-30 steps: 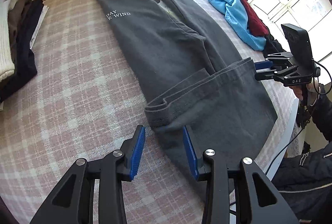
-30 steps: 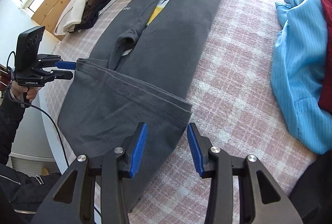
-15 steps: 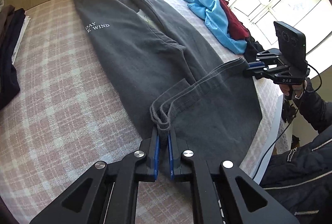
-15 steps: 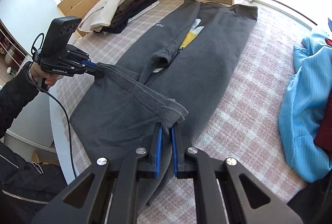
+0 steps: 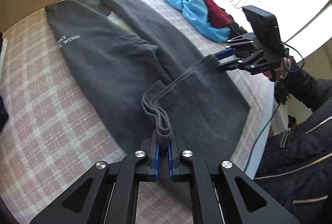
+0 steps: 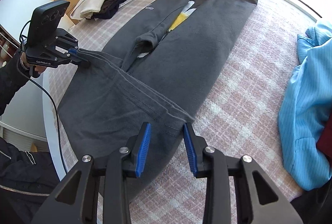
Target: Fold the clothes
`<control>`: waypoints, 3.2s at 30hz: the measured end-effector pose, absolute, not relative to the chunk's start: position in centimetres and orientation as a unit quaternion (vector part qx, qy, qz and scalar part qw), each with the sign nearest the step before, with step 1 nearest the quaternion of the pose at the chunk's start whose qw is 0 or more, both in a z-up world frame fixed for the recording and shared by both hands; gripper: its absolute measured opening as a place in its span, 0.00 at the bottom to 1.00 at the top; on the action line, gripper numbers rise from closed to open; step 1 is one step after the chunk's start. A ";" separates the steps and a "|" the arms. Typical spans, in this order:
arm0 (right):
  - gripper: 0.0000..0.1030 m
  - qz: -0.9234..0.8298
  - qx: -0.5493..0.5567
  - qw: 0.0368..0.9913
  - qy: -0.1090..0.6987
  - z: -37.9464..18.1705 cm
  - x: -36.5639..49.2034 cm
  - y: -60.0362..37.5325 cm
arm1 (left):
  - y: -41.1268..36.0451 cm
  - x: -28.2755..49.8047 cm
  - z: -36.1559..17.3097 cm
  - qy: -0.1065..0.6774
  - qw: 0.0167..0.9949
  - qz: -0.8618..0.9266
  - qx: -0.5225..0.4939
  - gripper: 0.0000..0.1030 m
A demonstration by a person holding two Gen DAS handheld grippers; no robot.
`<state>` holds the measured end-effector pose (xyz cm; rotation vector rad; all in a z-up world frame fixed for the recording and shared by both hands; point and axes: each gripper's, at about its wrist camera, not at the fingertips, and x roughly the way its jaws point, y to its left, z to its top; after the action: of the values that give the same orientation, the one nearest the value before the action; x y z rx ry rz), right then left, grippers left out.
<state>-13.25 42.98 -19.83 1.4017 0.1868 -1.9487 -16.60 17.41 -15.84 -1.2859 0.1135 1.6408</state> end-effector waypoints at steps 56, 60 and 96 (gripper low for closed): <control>0.33 -0.643 0.571 0.472 0.195 -20.3 -16.7 34.1 | 29.8 -22.9 -18.8 0.287 0.596 0.516 -0.545 0.12; 0.33 -0.639 0.567 0.477 0.205 -20.4 -16.3 33.9 | 29.8 -22.5 -18.0 0.284 0.603 0.518 -0.536 0.12; 0.43 -0.761 0.550 0.324 0.117 -18.3 2.4 40.0 | 23.1 -2.4 -14.6 0.312 0.492 0.671 -0.458 0.42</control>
<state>2.35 40.02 -18.33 1.4418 0.3055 -1.9956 -2.38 23.12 -14.63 -1.1121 0.7569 1.6294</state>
